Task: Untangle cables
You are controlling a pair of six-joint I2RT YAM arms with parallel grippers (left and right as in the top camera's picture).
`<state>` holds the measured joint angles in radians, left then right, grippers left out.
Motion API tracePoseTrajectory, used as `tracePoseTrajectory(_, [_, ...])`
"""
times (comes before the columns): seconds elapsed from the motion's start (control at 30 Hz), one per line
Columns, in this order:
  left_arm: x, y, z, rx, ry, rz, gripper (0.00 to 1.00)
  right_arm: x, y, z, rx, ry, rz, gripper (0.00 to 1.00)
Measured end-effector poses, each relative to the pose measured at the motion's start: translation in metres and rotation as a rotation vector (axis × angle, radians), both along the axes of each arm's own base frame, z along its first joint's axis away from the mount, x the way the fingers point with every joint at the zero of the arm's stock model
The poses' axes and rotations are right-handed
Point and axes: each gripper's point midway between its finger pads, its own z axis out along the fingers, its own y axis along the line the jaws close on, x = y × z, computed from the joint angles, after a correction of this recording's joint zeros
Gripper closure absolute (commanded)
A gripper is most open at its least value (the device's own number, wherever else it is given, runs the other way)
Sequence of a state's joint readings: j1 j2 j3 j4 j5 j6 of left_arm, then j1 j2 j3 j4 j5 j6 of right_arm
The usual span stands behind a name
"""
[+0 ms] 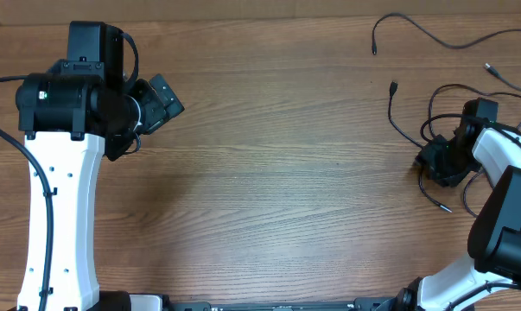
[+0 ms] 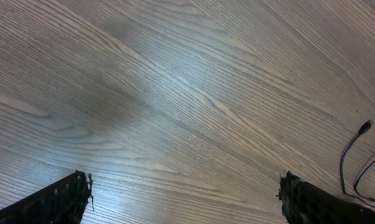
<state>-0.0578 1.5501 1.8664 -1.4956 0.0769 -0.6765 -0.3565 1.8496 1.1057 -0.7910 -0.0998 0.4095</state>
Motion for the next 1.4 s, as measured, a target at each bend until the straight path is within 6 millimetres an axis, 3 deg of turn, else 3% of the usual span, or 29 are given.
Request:
tracePoseTrajectory(0.13, [0.000,0.000,0.000,0.000,0.000,0.000,0.01,-0.002,-0.002,-0.002,-0.015,0.008,0.007,0.96])
tracePoseTrajectory(0.33, [0.000,0.000,0.000,0.000,0.000,0.000,0.00,-0.009,-0.002,-0.003,-0.017,0.036,0.011,0.96])
tracePoseTrajectory(0.53, [0.000,0.000,0.000,0.000,0.000,0.000,0.00,-0.028,0.005,-0.001,0.011,0.118,0.013,0.96])
tracePoseTrajectory(0.73, [0.000,0.000,0.000,0.000,0.000,0.000,0.00,-0.039,0.011,0.010,0.047,0.181,0.014,0.96])
tracePoseTrajectory(0.83, [0.000,0.000,0.000,0.000,0.000,0.000,0.00,-0.041,0.013,0.013,0.059,0.194,0.014,0.83])
tracePoseTrajectory(0.9, [0.000,0.000,0.000,0.000,0.000,0.000,0.00,-0.043,0.014,0.013,0.065,0.202,0.012,0.59])
tracePoseTrajectory(1.0, [0.000,0.000,0.000,0.000,0.000,0.000,0.01,-0.048,0.017,0.014,0.080,0.221,0.010,0.33])
tracePoseTrajectory(1.03, [0.000,0.000,0.000,0.000,0.000,0.000,0.01,-0.050,0.018,0.014,0.085,0.227,0.014,0.01])
tracePoseTrajectory(1.23, [0.000,0.000,0.000,0.000,0.000,0.000,0.01,-0.055,0.021,0.019,0.093,0.246,0.008,0.00])
tracePoseTrajectory(1.3, [0.000,0.000,0.000,0.000,0.000,0.000,0.00,-0.055,0.020,0.028,0.084,0.223,0.001,0.00])
tracePoseTrajectory(1.4, [0.000,0.000,0.000,0.000,0.000,0.000,0.00,-0.053,0.020,0.057,0.054,0.142,-0.005,0.00])
